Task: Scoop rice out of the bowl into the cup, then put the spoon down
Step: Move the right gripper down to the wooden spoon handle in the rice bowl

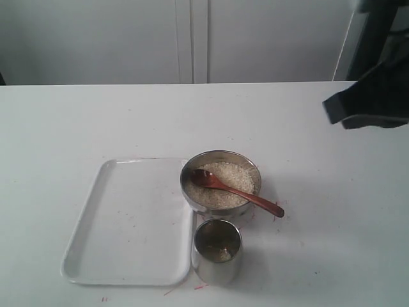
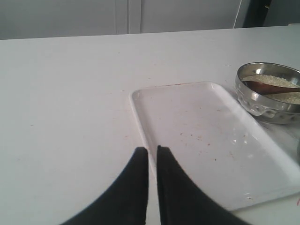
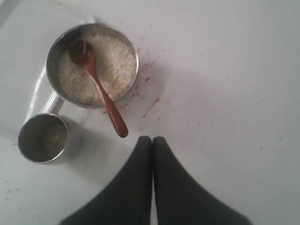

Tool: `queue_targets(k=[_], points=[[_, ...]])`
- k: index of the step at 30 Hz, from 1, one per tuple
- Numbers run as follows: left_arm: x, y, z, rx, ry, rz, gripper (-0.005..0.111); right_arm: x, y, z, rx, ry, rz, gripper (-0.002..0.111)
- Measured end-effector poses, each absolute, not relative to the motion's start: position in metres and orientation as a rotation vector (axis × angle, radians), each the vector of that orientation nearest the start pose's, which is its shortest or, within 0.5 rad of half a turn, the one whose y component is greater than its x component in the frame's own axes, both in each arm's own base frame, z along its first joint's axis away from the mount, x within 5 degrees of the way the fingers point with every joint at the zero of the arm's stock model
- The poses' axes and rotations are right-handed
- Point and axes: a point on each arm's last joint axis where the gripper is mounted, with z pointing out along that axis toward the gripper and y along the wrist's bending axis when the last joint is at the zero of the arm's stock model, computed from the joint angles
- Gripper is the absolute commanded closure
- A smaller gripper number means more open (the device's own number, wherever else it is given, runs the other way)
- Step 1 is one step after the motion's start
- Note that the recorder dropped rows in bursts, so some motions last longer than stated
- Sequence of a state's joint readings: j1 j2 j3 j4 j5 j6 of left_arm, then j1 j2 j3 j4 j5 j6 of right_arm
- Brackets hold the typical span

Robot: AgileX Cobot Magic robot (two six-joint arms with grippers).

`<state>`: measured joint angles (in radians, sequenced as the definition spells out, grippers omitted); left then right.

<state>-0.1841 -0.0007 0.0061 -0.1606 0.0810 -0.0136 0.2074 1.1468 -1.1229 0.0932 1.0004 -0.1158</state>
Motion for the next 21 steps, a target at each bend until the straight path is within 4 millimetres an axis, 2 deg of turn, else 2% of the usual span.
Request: queue_targets(k=[2,3,6,7,9,13,21], points=[[0.056,-0.012,0.204,0.018,1.576,-0.291,0.092,0.236,0.068,0.342,-0.517,2.58,0.151,0.108],[0.056,-0.012,0.204,0.018,1.576,-0.291,0.092,0.245,0.081,0.324,-0.647,2.642,0.147,0.108],[0.056,-0.012,0.204,0.018,1.576,-0.291,0.092,0.253,0.108,0.297,-0.89,2.694,0.117,0.108],[0.056,-0.012,0.204,0.018,1.576,-0.291,0.092,0.255,0.12,0.287,-1.005,2.682,0.071,0.108],[0.056,-0.012,0.204,0.018,1.576,-0.291,0.092,0.26,0.132,0.277,-1.129,2.628,-0.042,0.108],[0.056,-0.012,0.204,0.018,1.576,-0.291,0.092,0.267,0.133,0.272,-1.183,2.585,-0.146,0.107],[0.056,-0.012,0.204,0.018,1.576,-0.291,0.092,0.267,0.133,0.271,-1.171,2.598,-0.158,0.072]])
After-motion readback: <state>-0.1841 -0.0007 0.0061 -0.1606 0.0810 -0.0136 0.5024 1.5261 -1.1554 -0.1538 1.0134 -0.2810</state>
